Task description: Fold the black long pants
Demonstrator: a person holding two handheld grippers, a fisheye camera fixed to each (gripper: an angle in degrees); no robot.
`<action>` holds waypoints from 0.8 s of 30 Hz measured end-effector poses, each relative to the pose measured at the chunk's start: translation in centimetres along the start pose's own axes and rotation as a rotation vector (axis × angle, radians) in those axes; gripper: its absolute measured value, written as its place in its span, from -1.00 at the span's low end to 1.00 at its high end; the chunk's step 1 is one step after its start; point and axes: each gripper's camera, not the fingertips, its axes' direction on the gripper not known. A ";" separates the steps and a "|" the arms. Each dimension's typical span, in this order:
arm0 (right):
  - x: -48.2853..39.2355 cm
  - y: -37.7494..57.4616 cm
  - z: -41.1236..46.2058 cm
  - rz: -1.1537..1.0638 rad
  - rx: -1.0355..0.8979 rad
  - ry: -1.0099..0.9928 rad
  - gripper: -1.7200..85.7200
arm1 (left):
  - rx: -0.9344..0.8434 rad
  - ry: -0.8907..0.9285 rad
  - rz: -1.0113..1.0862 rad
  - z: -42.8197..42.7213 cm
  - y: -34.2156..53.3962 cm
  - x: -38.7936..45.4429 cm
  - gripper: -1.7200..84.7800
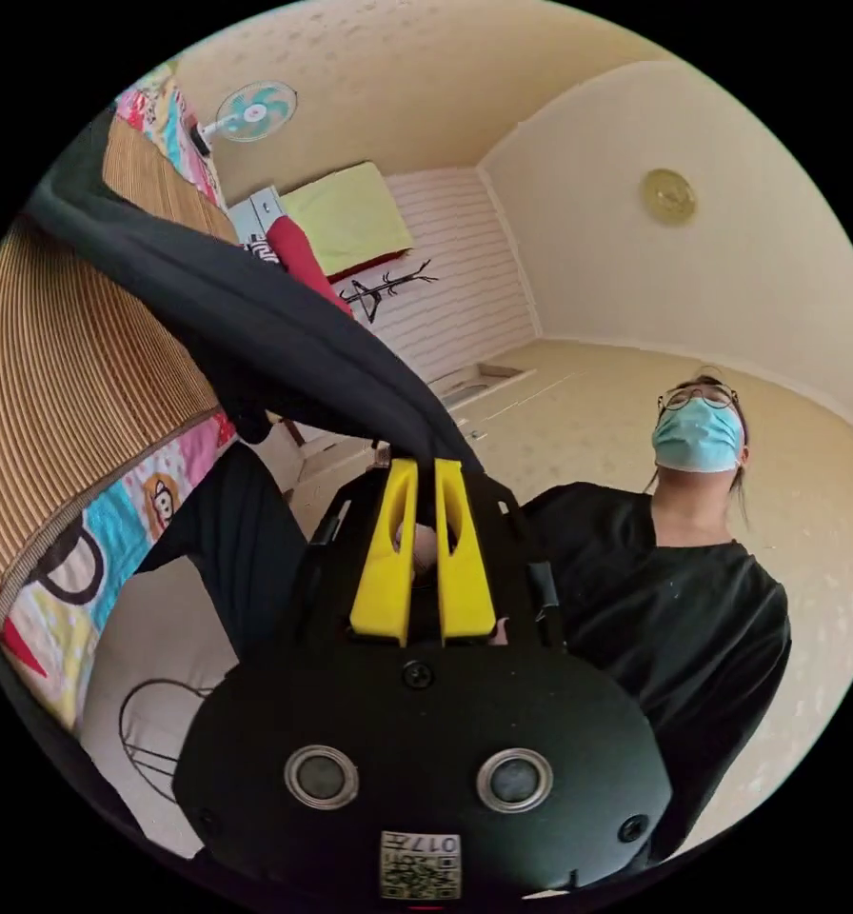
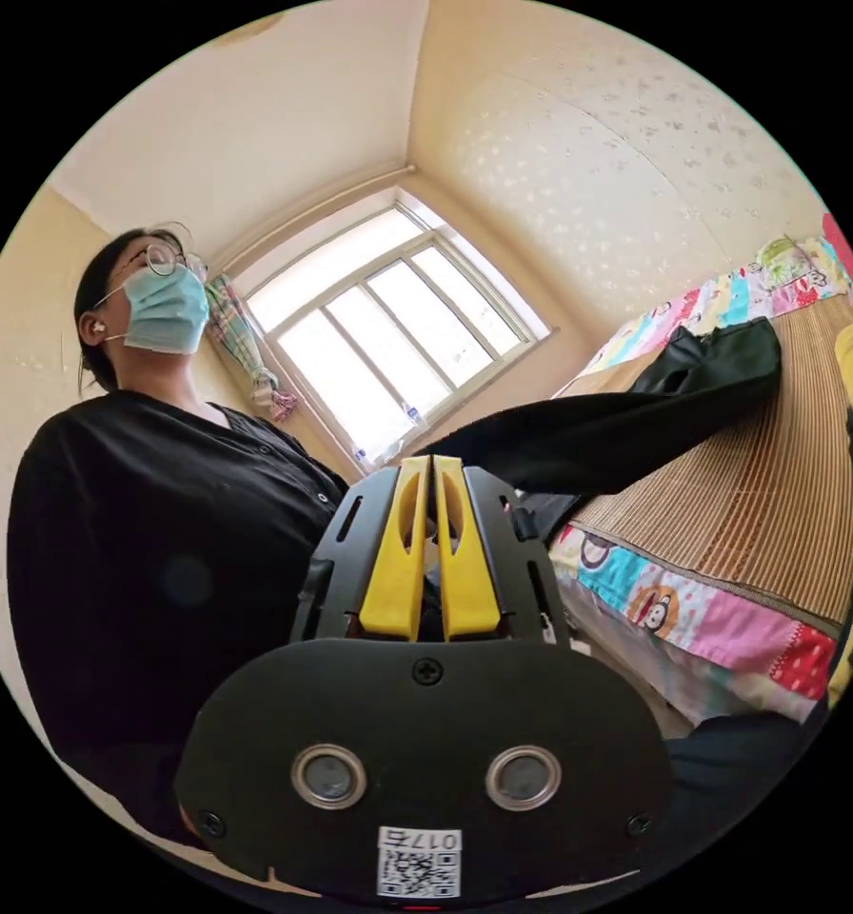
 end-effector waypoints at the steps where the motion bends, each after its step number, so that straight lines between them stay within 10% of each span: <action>1: -0.1 0.3 -0.8 0.010 0.009 0.051 -0.92 | -0.015 -0.031 -0.064 -0.1 1.0 -1.1 -0.87; 6: 5.1 2.4 -0.4 0.293 -0.166 0.441 -0.86 | -0.164 -0.688 -0.549 0.2 10.7 -7.1 -0.96; 18: 17.5 4.1 14.0 0.494 -0.580 0.755 -0.81 | 0.100 -0.602 -0.379 1.6 12.2 -3.1 -0.80; 24: 13.6 2.7 8.3 0.418 -0.280 0.246 -0.93 | 0.097 -0.758 -0.453 2.7 10.3 -6.1 -0.64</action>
